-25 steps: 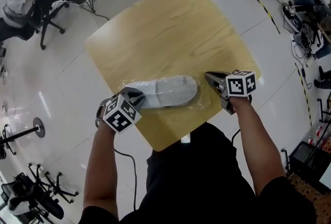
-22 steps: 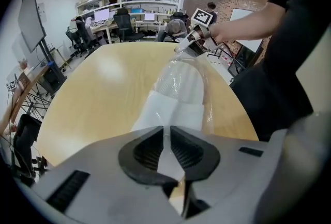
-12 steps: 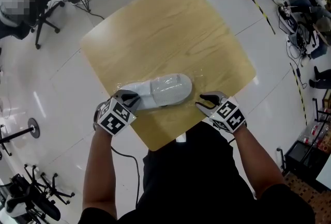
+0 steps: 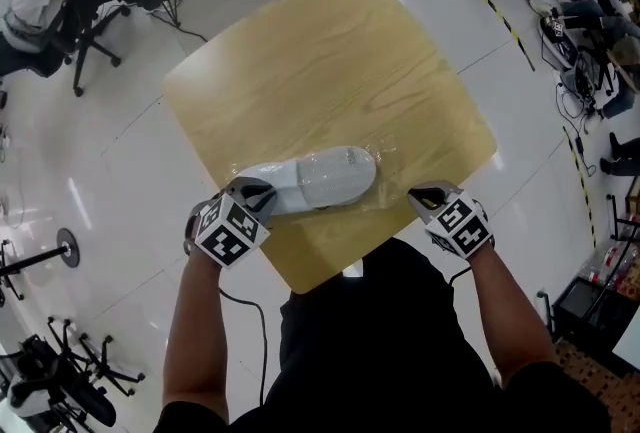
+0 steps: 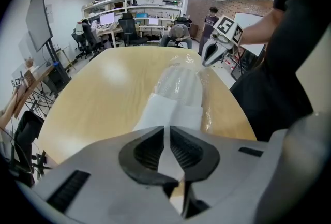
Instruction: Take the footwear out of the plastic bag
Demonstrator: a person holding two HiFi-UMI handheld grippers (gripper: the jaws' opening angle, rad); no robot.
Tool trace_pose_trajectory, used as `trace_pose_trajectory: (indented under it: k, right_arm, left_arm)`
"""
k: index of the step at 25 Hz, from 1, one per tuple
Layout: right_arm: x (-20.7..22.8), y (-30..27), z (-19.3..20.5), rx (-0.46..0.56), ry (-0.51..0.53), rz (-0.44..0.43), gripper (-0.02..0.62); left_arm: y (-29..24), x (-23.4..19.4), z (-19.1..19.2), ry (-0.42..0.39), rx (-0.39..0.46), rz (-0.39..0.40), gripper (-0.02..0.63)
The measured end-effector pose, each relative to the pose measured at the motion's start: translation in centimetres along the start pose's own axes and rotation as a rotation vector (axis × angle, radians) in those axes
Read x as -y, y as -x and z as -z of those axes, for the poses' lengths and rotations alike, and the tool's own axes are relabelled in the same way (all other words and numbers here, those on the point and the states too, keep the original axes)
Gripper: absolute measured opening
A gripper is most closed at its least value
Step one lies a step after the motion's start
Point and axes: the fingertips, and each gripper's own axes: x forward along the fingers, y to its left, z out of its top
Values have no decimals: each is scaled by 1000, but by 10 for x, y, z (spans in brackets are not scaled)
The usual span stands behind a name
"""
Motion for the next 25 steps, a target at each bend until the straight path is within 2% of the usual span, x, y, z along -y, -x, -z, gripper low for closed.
trace_pose_trajectory:
  k: [2,4,6,8,10,13,15,17,19,25]
  right_arm:
    - [3,5,-31,144,-197,-75,2]
    - [4,-3,-57,248,-427,-206,3]
    - [7,-16,-68,263,-621,-311,22]
    - [10,-28,-71,248,-732,-355,29]
    - [7,-34,-79,252,-789,-397,60]
    - [-2,-40,-87,263,-865,-473,142]
    - [-7,-45,-87,252,-895,-489,167]
    - [-10,-50,-85,241,-885,-473,163]
    - [-10,-51,-85,241,-862,-451,97]
    - [-9,-43,-82,264,-803,-417,91]
  left_arm:
    - [8,3,-4,-31,17,-7,41]
    - [16,3,-10,-50,43,-16,47]
    - [19,3,-15,-62,52,-16,66]
    - [16,5,-13,-73,29,5,87]
    - [13,7,-10,-79,4,26,112]
    - [7,6,-7,-74,-17,24,118]
    - [1,6,-3,-68,-29,25,118]
    - [-3,7,1,-67,-40,19,117]
    - [-3,7,2,-69,-47,3,117]
    - [0,10,5,-67,-41,-12,100]
